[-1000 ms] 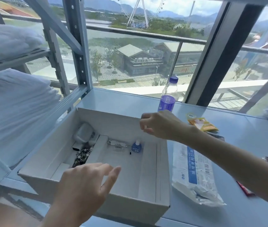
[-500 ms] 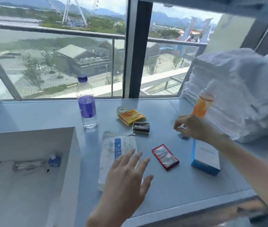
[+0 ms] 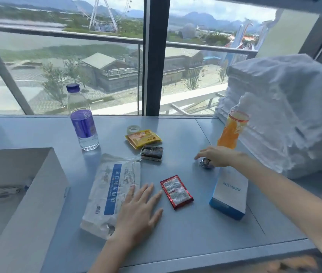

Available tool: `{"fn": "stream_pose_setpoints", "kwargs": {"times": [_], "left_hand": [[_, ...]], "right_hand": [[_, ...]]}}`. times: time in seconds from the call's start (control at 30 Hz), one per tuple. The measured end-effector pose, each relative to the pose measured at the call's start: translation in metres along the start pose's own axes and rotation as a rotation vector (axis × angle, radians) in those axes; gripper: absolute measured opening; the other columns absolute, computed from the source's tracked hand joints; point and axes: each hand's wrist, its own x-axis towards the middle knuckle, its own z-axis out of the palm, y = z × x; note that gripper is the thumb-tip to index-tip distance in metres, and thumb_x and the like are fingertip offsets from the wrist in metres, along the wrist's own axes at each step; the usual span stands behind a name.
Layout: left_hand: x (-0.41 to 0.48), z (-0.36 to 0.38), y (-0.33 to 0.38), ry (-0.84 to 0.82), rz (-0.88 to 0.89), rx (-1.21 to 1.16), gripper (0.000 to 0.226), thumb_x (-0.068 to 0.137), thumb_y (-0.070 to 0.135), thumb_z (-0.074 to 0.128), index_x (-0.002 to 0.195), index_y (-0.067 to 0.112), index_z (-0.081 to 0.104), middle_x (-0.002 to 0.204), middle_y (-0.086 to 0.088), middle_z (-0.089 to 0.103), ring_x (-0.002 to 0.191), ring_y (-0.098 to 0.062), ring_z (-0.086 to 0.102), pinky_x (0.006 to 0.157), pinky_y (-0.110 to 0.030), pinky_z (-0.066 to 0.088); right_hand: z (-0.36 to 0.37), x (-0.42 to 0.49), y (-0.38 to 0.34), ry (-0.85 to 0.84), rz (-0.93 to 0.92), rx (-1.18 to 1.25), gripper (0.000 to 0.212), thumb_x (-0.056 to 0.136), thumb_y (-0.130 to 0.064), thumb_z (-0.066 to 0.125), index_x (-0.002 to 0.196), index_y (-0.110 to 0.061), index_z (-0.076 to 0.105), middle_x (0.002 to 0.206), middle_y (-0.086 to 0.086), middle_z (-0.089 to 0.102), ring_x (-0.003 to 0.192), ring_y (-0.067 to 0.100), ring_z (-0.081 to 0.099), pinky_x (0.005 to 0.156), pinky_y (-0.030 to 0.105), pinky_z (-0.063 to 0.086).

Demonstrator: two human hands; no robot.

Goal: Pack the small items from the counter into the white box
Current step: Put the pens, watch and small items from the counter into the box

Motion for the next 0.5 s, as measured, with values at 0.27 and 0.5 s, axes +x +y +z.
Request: {"fn": "stream_pose_setpoints", "kwargs": {"times": [0.27,0.5], "left_hand": [[-0.002,0.000,0.001,0.078,-0.022,-0.089,0.046,0.083,0.051,0.038,0.115,0.032,0.064,0.123,0.007,0.062,0.116,-0.010,0.057,0.101,-0.038,0.025],[-0.006,-0.008,-0.004,0.211,-0.028,-0.186,0.050,0.085,0.047,0.033,0.123,0.027,0.058,0.130,0.009,0.055,0.125,-0.008,0.047,0.112,-0.028,0.019]], "right_hand": [[-0.009,0.019,0.000,-0.158,-0.114,0.014,0.055,0.075,-0.002,0.067,0.123,-0.022,0.047,0.100,-0.004,0.046,0.091,0.017,0.048,0.073,0.032,0.045],[-0.033,0.018,-0.011,0.043,-0.194,0.023,0.013,0.080,-0.014,0.069,0.092,-0.014,0.065,0.094,-0.004,0.047,0.081,0.014,0.051,0.067,0.021,0.041]]}}
